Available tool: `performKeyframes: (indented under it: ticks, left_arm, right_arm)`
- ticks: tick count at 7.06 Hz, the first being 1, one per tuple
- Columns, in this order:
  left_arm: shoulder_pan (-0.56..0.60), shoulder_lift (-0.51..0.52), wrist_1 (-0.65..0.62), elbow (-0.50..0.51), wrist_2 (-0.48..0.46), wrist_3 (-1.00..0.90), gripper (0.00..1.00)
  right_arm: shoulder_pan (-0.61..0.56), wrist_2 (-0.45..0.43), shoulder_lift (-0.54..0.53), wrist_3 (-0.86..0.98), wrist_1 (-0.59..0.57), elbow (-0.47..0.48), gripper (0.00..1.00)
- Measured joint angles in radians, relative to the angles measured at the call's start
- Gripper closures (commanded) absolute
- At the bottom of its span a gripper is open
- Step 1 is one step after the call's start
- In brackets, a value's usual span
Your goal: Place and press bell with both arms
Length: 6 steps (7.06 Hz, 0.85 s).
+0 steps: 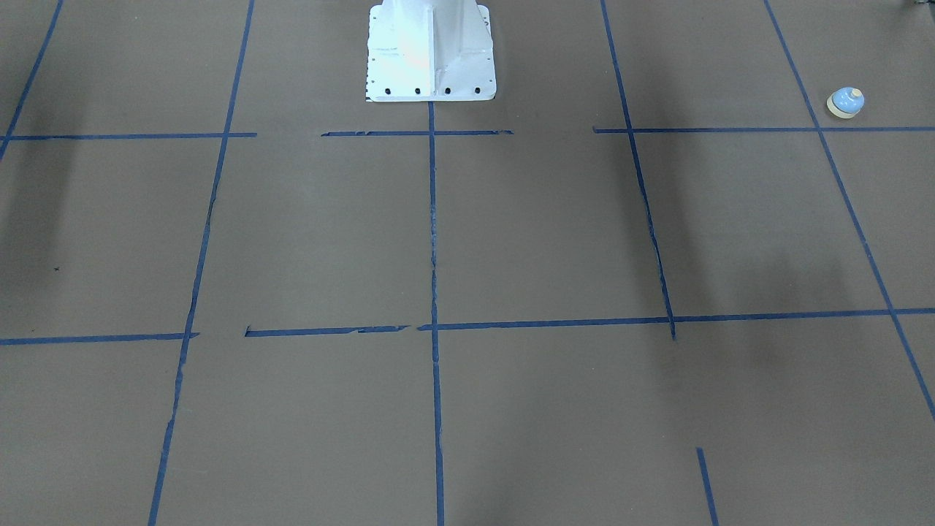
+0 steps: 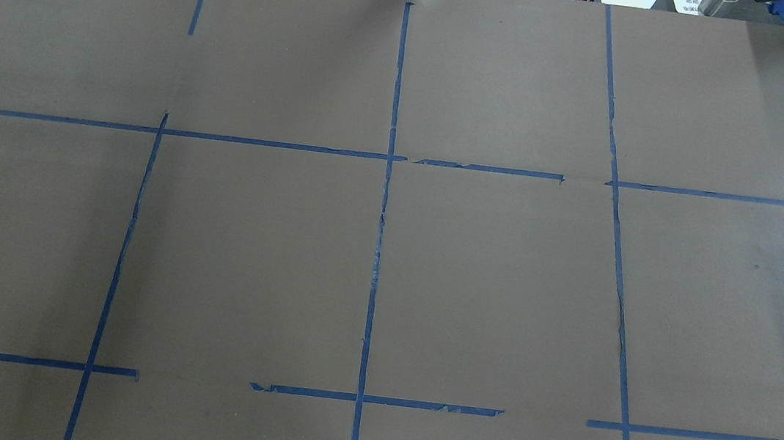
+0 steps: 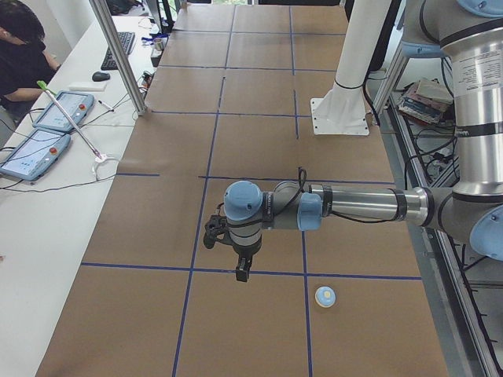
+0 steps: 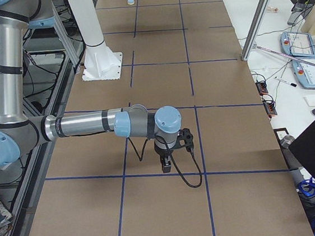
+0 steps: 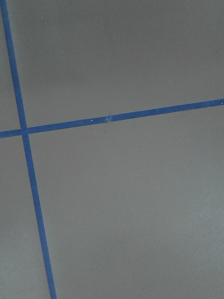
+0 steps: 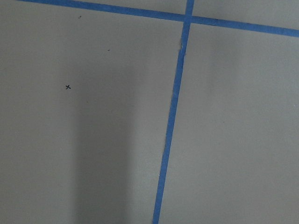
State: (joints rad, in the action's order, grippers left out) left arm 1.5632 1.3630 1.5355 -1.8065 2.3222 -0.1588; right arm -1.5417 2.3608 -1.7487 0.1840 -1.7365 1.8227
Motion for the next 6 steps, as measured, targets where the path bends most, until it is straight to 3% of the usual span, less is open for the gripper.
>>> performKeyframes:
  ticks: [6]
  left_arm:
    - [-0.039,0.044,0.059,0.005,0.039,-0.001,0.0]
  right_arm:
    - [0.0,0.0,0.0,-0.001,0.004,0.001,0.0]
